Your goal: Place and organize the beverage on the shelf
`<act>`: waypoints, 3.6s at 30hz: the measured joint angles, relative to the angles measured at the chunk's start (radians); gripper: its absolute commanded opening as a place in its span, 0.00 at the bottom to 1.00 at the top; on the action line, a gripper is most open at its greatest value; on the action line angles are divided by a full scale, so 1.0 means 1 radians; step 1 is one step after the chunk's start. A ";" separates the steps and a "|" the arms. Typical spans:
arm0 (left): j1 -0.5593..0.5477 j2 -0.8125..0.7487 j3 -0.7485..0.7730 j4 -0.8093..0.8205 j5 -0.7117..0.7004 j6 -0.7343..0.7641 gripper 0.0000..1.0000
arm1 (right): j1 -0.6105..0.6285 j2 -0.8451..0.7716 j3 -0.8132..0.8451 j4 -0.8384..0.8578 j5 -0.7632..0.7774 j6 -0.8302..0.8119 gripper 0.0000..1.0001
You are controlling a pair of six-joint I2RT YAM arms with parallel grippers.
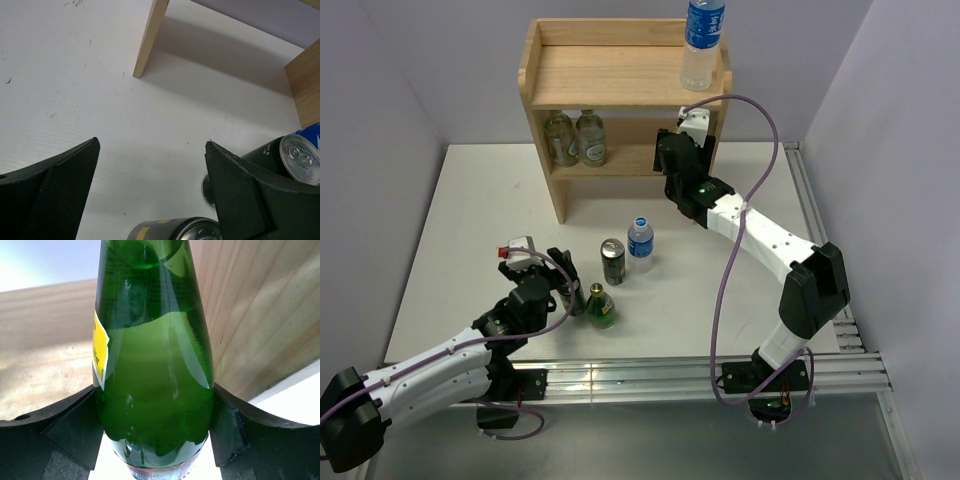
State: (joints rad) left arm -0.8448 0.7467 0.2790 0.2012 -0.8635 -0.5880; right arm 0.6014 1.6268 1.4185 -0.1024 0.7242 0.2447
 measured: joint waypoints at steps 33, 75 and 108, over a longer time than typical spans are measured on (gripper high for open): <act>0.000 0.003 0.000 0.000 -0.010 0.000 0.93 | -0.002 0.291 -0.036 0.847 0.262 -0.388 0.00; 0.000 -0.005 0.000 0.000 -0.017 -0.002 0.94 | 0.011 0.260 -0.098 0.839 0.256 -0.285 0.70; 0.000 -0.031 0.000 -0.004 -0.017 -0.003 0.94 | 0.074 0.241 -0.141 0.665 0.255 -0.178 0.87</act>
State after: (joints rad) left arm -0.8448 0.7162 0.2790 0.1974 -0.8806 -0.5915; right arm 0.6750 1.8683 1.2774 0.5621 0.9794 0.0666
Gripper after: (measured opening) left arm 0.938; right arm 0.863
